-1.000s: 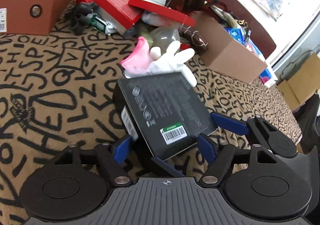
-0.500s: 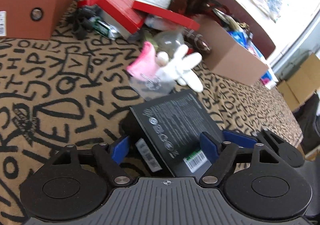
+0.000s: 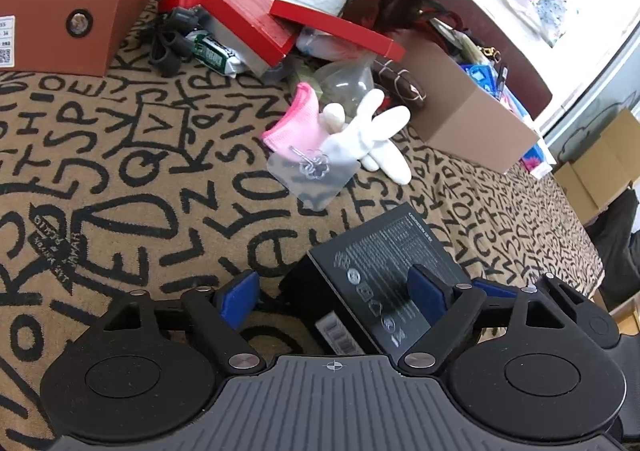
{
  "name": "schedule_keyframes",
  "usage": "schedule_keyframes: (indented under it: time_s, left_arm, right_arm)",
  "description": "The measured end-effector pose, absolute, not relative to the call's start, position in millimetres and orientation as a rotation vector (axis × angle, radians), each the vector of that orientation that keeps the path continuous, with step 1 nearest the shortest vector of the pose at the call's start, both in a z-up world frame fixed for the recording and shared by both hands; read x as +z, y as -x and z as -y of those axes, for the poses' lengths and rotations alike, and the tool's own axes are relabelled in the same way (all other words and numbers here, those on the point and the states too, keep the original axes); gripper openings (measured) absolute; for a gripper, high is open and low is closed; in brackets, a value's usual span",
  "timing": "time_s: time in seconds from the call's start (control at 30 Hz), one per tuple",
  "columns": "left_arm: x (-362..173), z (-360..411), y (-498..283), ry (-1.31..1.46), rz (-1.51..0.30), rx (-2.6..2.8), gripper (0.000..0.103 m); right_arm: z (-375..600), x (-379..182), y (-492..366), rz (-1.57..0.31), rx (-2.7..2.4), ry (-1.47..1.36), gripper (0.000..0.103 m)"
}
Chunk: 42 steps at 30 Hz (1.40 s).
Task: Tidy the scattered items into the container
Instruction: 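Grasp the black product box with the left gripper and lift it, then carry the black product box over the brown shoebox and lower it in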
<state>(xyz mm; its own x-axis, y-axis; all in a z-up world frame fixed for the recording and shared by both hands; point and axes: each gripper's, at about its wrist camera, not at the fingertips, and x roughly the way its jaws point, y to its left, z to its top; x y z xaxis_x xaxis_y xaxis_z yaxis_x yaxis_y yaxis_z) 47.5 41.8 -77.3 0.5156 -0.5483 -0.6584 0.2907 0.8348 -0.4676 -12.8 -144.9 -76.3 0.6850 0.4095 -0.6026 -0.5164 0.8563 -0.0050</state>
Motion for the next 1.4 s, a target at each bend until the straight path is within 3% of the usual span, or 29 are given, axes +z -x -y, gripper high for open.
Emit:
schedule_keyframes:
  time_s: [0.43, 0.73, 1.2, 1.4]
  left_arm:
    - [-79, -31, -44, 0.289, -0.915, -0.560, 0.078]
    - [-67, -65, -45, 0.391, -0.861, -0.499, 0.077]
    - [35, -133, -74, 0.341, -0.528, -0.346, 0.077]
    - [63, -169, -121, 0.323, -0.488, -0.274, 0.077]
  right_arm:
    - [124, -90, 5, -0.592, 0.442, 0.313, 0.103]
    - [103, -74, -12, -0.570, 0.494, 0.340, 0.103]
    - [36, 3, -61, -0.284, 0.586, 0.423, 0.103]
    - [-4, 32, -110, -0.235, 0.623, 0.384, 0.103]
